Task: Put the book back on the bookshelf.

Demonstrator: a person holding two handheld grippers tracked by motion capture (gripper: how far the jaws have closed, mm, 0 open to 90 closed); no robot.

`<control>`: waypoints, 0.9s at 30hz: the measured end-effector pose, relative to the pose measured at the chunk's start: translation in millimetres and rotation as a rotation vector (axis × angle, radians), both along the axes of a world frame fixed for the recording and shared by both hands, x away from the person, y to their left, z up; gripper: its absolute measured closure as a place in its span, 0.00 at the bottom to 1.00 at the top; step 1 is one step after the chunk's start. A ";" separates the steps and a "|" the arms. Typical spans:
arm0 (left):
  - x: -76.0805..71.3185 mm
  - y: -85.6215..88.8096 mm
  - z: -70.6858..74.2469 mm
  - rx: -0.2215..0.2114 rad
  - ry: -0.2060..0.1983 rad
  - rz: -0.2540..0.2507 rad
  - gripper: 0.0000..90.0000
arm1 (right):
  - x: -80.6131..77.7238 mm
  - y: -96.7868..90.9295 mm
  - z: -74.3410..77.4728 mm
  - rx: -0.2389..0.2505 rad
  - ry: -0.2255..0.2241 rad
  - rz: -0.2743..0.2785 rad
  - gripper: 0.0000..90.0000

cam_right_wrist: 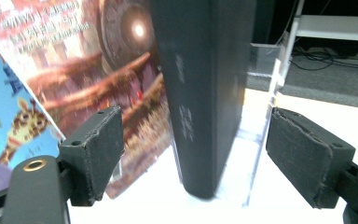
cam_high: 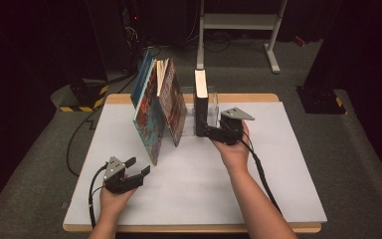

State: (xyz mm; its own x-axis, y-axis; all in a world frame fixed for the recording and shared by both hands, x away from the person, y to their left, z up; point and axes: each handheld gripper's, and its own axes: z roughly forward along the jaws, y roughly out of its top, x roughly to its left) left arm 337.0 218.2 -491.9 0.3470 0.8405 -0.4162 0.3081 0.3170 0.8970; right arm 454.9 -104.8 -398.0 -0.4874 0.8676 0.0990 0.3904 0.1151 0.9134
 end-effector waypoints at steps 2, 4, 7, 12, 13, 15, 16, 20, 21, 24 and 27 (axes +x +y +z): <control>-0.6 0.0 0.4 0.014 -0.005 0.002 0.32 | -8.2 -7.7 -3.3 -0.016 0.002 -0.002 0.21; -1.0 -0.1 0.7 0.015 -0.005 0.011 0.32 | -16.9 -17.6 -6.6 -0.016 -0.005 0.006 0.20; -1.1 2.2 0.7 0.029 -0.008 0.026 0.31 | -30.1 -34.4 -11.6 -0.020 -0.023 0.004 0.19; -1.2 6.2 0.6 0.047 -0.014 0.051 0.30 | -51.2 -66.8 -24.5 -0.027 -0.040 -0.015 0.17; -1.2 6.9 0.4 0.052 -0.012 0.057 0.29 | -55.7 -73.3 -27.9 -0.025 -0.040 -0.023 0.17; -0.8 8.1 -0.6 0.063 -0.008 0.064 0.28 | -64.5 -87.1 -35.7 -0.028 -0.035 -0.035 0.17; -0.8 8.5 -1.0 0.069 -0.004 0.065 0.27 | -68.8 -93.7 -40.4 -0.031 -0.036 -0.045 0.17; -0.2 7.3 -3.4 0.081 0.005 0.072 0.23 | -85.8 -120.3 -59.7 -0.031 -0.007 -0.078 0.16; -0.1 7.3 -3.9 0.087 0.008 0.076 0.21 | -89.9 -126.4 -64.6 -0.030 0.002 -0.088 0.16; -0.2 7.8 -4.4 0.098 0.015 0.084 0.18 | -102.4 -141.2 -78.4 -0.053 0.022 -0.109 0.16; -0.9 8.4 -4.9 0.107 0.027 0.090 0.16 | -109.7 -148.2 -86.8 -0.076 0.045 -0.110 0.16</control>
